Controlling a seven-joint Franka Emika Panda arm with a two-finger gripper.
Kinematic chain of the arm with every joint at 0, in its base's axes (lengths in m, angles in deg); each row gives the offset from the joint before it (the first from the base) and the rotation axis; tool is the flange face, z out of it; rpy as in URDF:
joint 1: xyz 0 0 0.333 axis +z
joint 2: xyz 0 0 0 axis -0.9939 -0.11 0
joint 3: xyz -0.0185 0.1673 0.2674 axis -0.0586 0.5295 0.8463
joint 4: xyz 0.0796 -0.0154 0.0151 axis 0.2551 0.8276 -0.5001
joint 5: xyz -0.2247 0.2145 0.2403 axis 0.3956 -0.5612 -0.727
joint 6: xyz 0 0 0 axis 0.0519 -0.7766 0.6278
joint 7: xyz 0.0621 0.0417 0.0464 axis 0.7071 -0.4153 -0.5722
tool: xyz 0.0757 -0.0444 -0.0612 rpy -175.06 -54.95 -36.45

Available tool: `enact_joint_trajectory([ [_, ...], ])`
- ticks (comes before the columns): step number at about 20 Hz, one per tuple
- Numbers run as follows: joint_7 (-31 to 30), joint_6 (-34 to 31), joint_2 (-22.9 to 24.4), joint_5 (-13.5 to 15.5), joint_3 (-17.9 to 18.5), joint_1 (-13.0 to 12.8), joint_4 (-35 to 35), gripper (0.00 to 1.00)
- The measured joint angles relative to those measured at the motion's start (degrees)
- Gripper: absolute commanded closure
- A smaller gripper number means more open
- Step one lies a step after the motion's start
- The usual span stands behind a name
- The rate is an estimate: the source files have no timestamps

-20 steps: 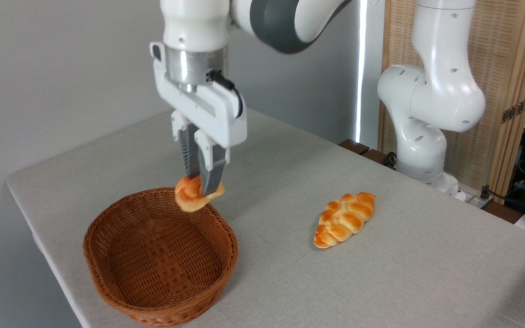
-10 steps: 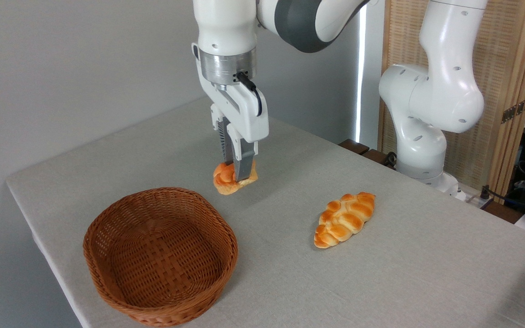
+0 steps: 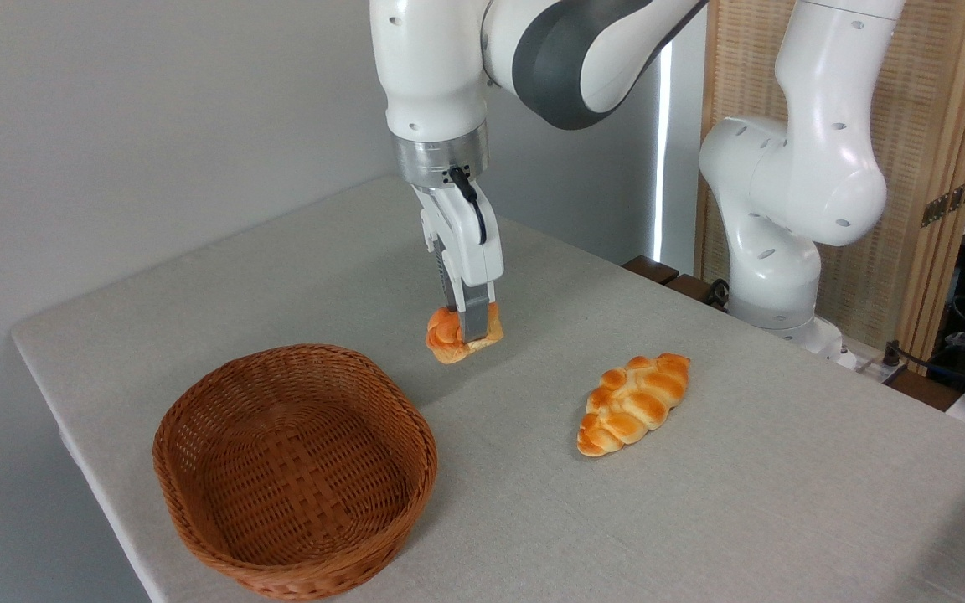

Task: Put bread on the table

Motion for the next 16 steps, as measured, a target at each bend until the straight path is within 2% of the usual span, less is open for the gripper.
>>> enact_joint_trajectory([
  [8, 0.0, 0.6, -0.3, -1.4, 0.0, -1.0, 0.1, 0.13],
  [9, 0.0, 0.6, -0.3, -1.5, 0.0, -1.1, 0.1, 0.05],
  [10, 0.0, 0.6, -0.3, -1.5, 0.0, -1.1, 0.1, 0.01],
  [16, 0.0, 0.6, -0.4, -1.7, 0.0, -1.1, 0.1, 0.00],
])
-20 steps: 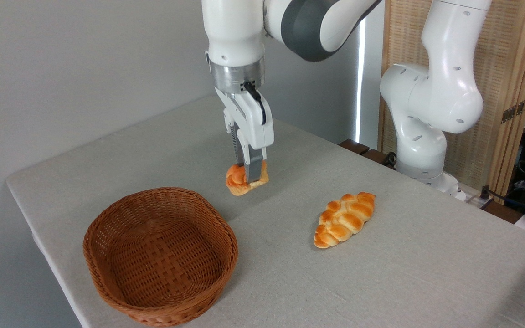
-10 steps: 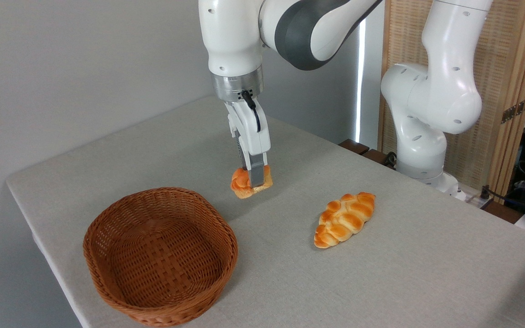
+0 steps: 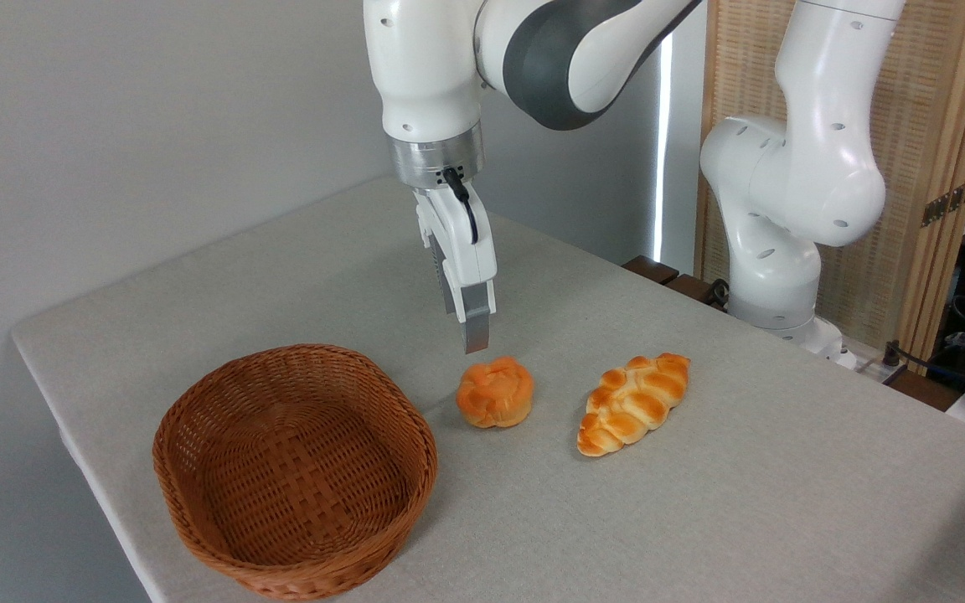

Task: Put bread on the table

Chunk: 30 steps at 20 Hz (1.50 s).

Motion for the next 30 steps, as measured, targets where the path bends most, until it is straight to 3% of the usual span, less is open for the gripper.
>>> enact_joint_trajectory([
  [6, -0.2, 0.3, 0.0, 0.0, 0.3, 0.0, -1.1, 0.00],
  [8, -2.8, 0.3, -0.2, 0.0, 0.4, 0.0, -3.6, 0.00],
  [11, -9.4, -1.3, -2.3, 0.0, 0.4, -0.1, -10.3, 0.00],
  [14, -13.0, -6.5, -7.4, 0.0, 0.4, 0.1, -20.8, 0.00],
  [16, -15.3, -9.5, -10.9, -0.1, 0.3, 1.0, -26.9, 0.00],
  [19, -18.7, -10.4, -13.9, -1.0, -1.3, 3.6, -30.5, 0.00],
  [26, -21.0, -12.4, -14.7, -5.3, -4.9, 5.3, -31.1, 0.00],
  [30, -21.0, -12.4, -14.6, -5.3, -5.3, 8.9, -31.3, 0.00],
])
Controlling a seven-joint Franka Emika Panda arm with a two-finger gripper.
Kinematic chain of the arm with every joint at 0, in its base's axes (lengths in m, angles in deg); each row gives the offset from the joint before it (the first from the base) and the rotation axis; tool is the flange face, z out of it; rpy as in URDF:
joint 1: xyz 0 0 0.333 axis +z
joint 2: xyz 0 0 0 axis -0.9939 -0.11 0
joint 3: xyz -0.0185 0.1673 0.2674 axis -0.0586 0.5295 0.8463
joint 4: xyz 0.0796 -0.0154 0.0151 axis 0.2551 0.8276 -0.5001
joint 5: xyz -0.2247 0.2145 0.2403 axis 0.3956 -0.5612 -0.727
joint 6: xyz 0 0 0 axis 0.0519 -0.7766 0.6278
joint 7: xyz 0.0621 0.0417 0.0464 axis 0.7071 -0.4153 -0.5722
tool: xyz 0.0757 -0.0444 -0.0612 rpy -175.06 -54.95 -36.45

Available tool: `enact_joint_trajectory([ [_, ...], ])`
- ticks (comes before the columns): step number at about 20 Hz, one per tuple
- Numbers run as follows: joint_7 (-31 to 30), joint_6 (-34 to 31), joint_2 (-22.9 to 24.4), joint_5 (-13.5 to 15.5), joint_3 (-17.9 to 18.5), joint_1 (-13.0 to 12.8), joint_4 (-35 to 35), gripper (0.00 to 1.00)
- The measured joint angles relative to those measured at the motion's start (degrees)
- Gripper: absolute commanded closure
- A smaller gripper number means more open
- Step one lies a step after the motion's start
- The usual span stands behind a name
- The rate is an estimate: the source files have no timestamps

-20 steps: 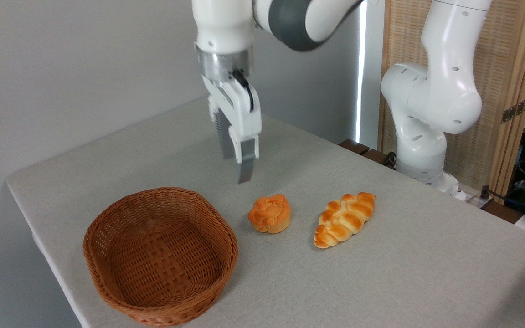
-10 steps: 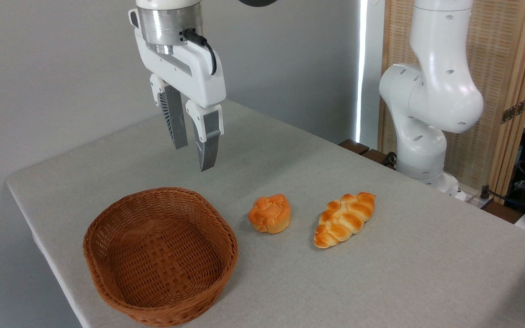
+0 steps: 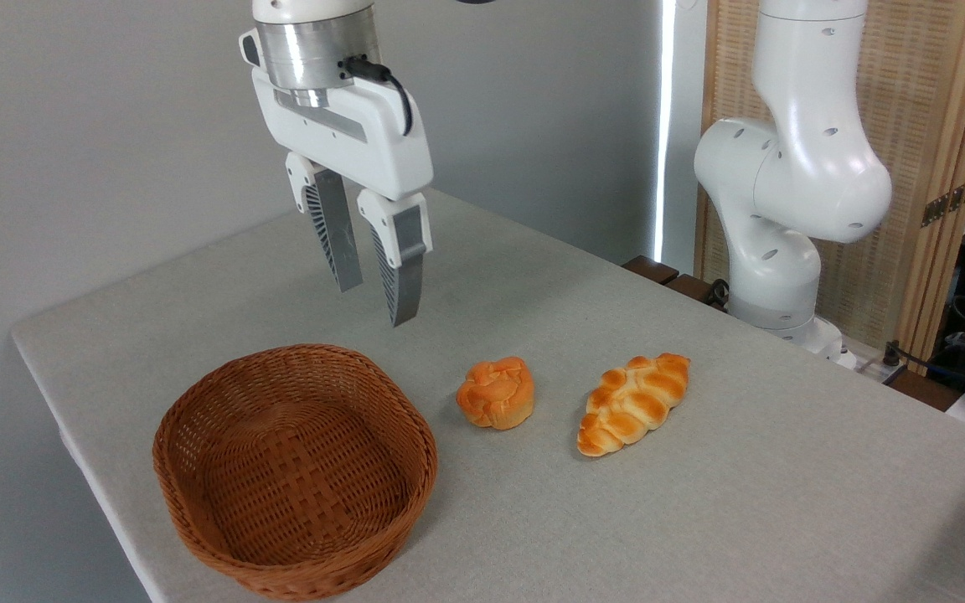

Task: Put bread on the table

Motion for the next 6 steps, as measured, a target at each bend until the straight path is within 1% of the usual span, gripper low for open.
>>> enact_joint_trajectory([
  [1, 0.0, 0.0, 0.0, 0.0, -0.3, 0.6, 0.0, 0.00],
  [6, 0.0, 0.0, 0.0, 0.0, -0.3, 1.1, -0.2, 0.00],
])
